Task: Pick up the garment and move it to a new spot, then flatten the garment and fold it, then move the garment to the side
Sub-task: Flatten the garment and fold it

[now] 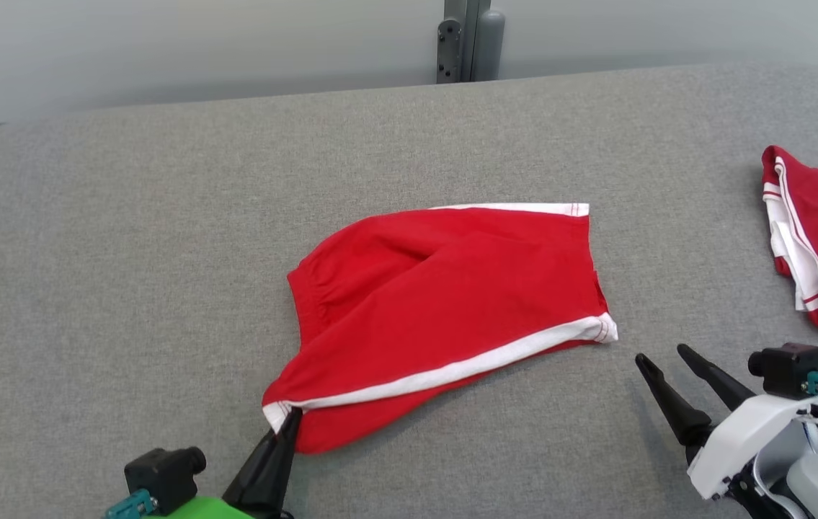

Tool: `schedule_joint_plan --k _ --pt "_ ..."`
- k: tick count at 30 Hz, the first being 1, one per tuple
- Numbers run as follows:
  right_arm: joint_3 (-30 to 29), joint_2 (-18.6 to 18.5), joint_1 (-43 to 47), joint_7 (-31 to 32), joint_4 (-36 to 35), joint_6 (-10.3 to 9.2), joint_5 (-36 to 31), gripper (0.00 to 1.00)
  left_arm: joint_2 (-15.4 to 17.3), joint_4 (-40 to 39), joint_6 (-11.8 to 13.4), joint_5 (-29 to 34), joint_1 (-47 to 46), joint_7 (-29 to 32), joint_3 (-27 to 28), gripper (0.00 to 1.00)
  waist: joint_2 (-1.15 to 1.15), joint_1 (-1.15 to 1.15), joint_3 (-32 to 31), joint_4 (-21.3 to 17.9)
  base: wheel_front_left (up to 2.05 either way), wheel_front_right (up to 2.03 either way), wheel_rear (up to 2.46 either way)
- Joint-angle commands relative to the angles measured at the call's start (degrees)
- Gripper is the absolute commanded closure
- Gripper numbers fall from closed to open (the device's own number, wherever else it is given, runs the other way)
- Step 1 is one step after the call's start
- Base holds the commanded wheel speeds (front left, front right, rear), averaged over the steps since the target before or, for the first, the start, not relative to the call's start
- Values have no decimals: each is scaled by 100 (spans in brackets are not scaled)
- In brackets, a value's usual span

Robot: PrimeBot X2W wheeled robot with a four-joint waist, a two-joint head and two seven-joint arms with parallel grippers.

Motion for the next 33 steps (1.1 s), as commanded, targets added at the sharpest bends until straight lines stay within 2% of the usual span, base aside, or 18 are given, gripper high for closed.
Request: schedule_joint_plan --k 1,5,8,9,10,11,17,26,33 --pt "-96 24 197 -59 -42 2 -100 0 56 -28 20 -59 164 66 -17 100 0 0 -223 -42 0 0 0" --pt "-434 161 629 -157 -97 2 -412 0 119 -115 47 -185 438 148 -33 100 0 0 -475 -90 0 0 0" --pt "-763 292 880 -290 -47 1 -884 0 153 -130 123 -155 540 79 -3 100 0 0 -633 -122 0 0 0" --pt "-883 361 953 -339 -11 2 -1067 0 160 -105 197 -79 562 5 30 76 0 0 -685 -131 0 0 0" --pt "-982 453 1026 -381 14 2 -1246 0 139 -76 271 -30 585 -82 60 45 0 0 -737 -140 0 0 0" --pt "-1094 560 1087 -429 14 2 -1396 0 112 -35 308 2 619 -106 53 0 0 0 -789 -152 0 0 0" --pt "-1628 1017 1371 -549 -84 2 -2018 0 114 209 434 263 623 -304 8 0 0 0 -917 -184 0 0 0" --pt "-2194 1334 1671 -614 -336 1 -2615 0 95 418 635 629 813 -635 215 0 0 0 -1132 -142 0 0 0" --pt "-2748 1610 1921 -640 -651 1 -3177 0 -121 232 698 1318 990 -692 753 0 0 0 -1309 12 0 0 0"
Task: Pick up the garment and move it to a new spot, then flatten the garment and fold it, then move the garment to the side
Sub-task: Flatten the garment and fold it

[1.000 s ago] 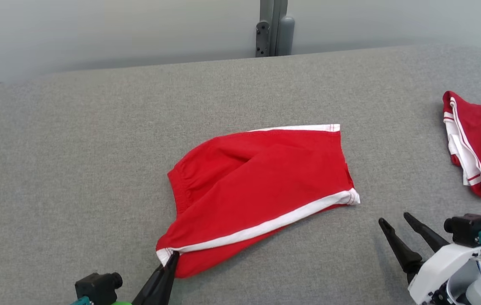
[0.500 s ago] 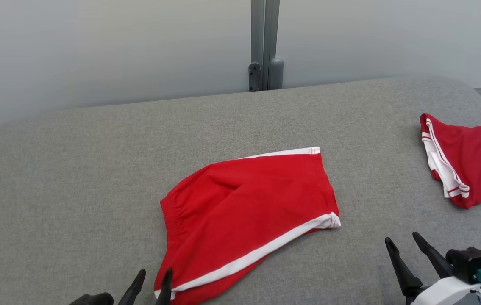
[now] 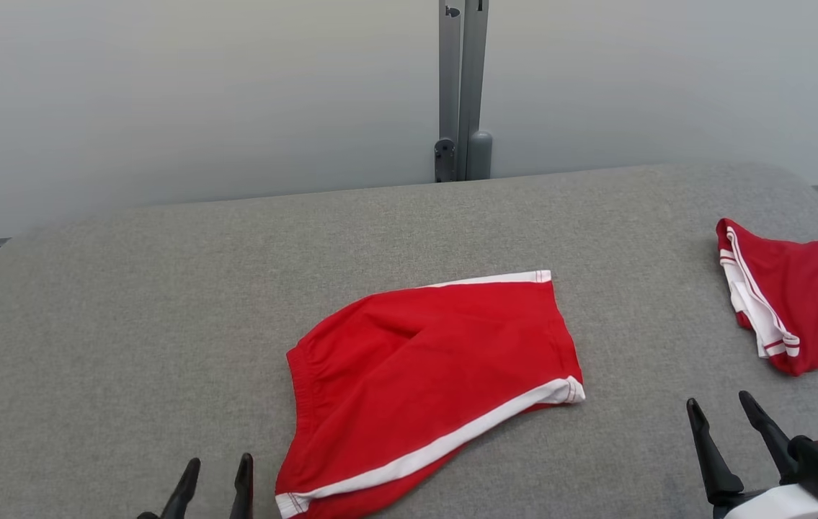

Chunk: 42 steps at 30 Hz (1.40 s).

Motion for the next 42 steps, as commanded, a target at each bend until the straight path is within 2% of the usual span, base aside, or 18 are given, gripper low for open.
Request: schedule_joint_plan --k 1,10,16,25,31,39,42 --pt "-69 68 90 -21 -89 0 -105 0 -71 -65 -32 182 146 -24 180 0 0 0 -69 75 0 0 0" --pt "-168 327 121 -22 -181 0 -334 0 -483 -60 -474 857 377 -21 980 0 0 0 -62 251 0 0 0" --pt "-136 379 68 -22 -145 0 -336 0 -665 42 -697 1111 361 -22 1214 0 0 0 -44 355 0 0 0" --pt "-79 352 -21 -22 -174 0 -294 0 -828 97 -859 1287 391 -22 1372 0 0 0 -58 410 0 0 0" --pt "290 135 -240 100 -91 0 -123 0 -776 248 -920 1243 461 192 975 0 0 0 49 391 0 0 0" --pt "1153 -162 -1024 1196 359 0 59 0 -611 283 -954 986 149 924 326 0 0 0 449 398 0 0 0" --pt "1422 -218 -1274 1387 536 0 140 0 -563 274 -956 905 5 1026 171 0 0 0 628 425 0 0 0"
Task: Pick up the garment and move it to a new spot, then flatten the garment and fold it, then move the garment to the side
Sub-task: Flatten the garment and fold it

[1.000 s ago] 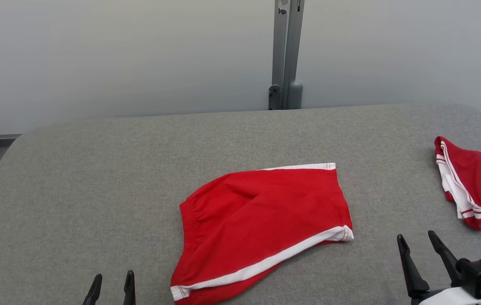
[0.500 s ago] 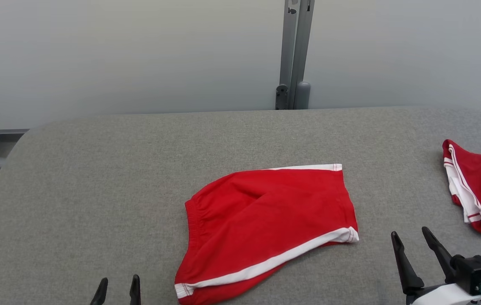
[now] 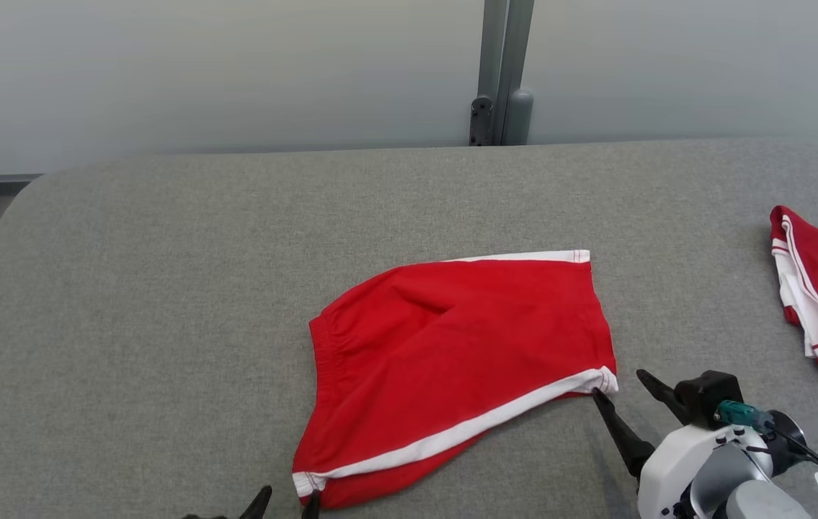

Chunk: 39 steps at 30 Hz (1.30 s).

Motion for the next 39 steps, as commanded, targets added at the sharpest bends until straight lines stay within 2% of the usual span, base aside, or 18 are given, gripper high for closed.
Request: schedule_joint_plan --k 1,18,37,38,39 --pt "54 -71 -131 27 112 0 4 0 53 -9 -12 -46 -163 9 -36 0 0 0 210 40 0 0 0" --pt "449 43 -790 -277 1061 0 223 0 206 196 -16 -321 -662 16 -472 0 0 0 588 117 0 0 0" --pt "851 22 -1032 -562 1429 0 560 0 340 353 -17 -600 -810 -77 -706 0 0 0 578 83 0 0 0" --pt "868 24 -1044 -566 1439 0 571 2 345 352 -17 -609 -818 -76 -719 0 0 0 579 83 0 0 0" --pt "892 29 -1057 -580 1444 0 595 15 352 348 -17 -624 -824 -75 -733 0 0 0 580 83 0 0 0"
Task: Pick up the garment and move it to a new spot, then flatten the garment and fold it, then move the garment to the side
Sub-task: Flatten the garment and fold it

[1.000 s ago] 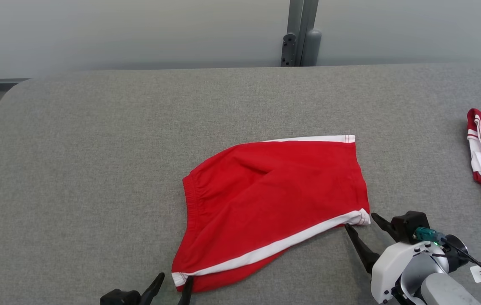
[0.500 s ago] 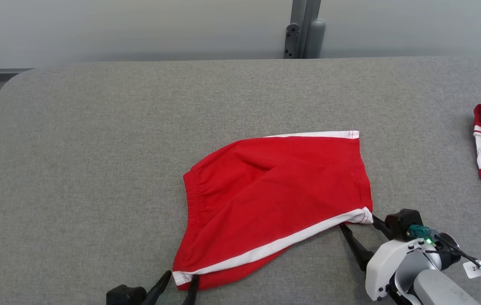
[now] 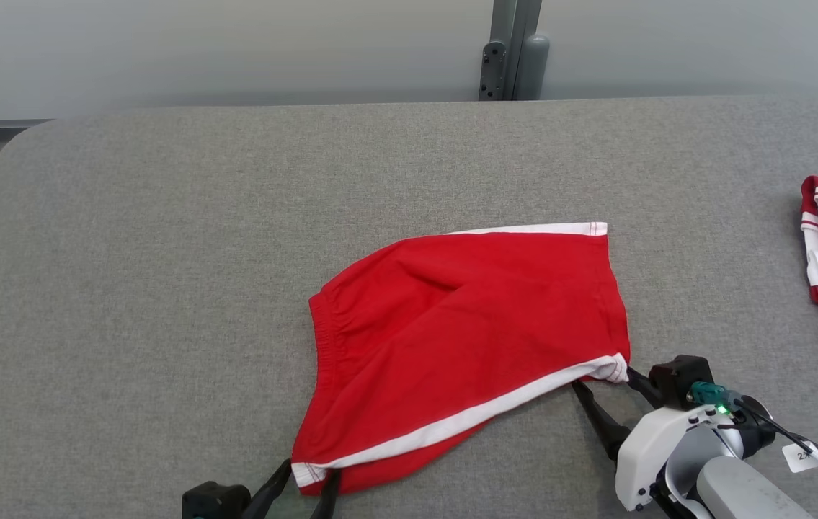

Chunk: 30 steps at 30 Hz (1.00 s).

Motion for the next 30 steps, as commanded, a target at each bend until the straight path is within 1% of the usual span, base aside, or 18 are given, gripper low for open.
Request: schedule_joint_plan --k 1,2,3,4,5,6,9,12,15,17,21,25,27,29,30 --pt "52 -3 -89 -49 18 0 59 38 55 -19 -15 -63 -100 -37 -40 0 0 0 -1 -1 0 0 0" --pt "102 -3 -98 -66 12 0 78 58 63 -35 -15 -100 -101 -22 -96 0 0 0 -5 -2 0 0 0" --pt "127 0 -103 -87 -3 0 133 85 87 -68 -15 -136 -108 -11 -142 3 0 0 -9 -3 0 0 0" --pt "151 -6 -112 -105 -6 0 172 100 119 -99 -15 -185 -116 -7 -181 42 0 0 -17 -5 0 0 0" --pt "180 -21 -120 -110 -4 0 205 100 142 -133 -15 -223 -118 3 -225 70 0 0 -26 -9 0 0 0" --pt "208 -41 -133 -126 -23 0 228 100 170 -180 -15 -260 -118 29 -279 100 0 0 -31 -14 0 0 0" --pt "184 -112 -143 -204 -105 0 266 100 262 -316 -15 -334 -109 20 -311 100 0 0 -43 -30 0 0 0" --pt "76 -197 -30 -331 -361 0 371 100 313 -594 -15 -454 -45 22 -297 100 0 0 -40 -49 0 0 0" --pt "-138 -293 163 -362 -907 0 766 100 382 -1079 -15 -679 37 63 -185 100 0 0 -12 -79 0 0 0" --pt "-304 -480 257 -253 -1510 0 1132 100 440 -1569 2 -809 22 152 -99 100 0 0 43 -109 0 0 0" --pt "-808 -1006 399 203 -2872 0 1803 100 628 -2671 59 -965 -209 481 51 100 0 0 230 -188 0 0 0" --pt "-1609 -1426 357 720 -4063 1 2470 100 808 -3599 187 -1078 -657 860 309 100 0 0 521 -261 0 0 0" --pt "-1992 -1541 180 971 -4432 1 2686 100 870 -3864 251 -1160 -994 1048 471 100 0 0 729 -299 0 0 0" --pt "-2296 -1600 -129 1281 -4655 0 2870 100 949 -4007 265 -1206 -1501 1278 627 100 0 0 983 -340 0 0 0" --pt "-2425 -1675 -342 1452 -4708 0 2859 100 969 -4032 252 -1282 -1789 1431 647 100 0 0 1145 -351 0 0 0"
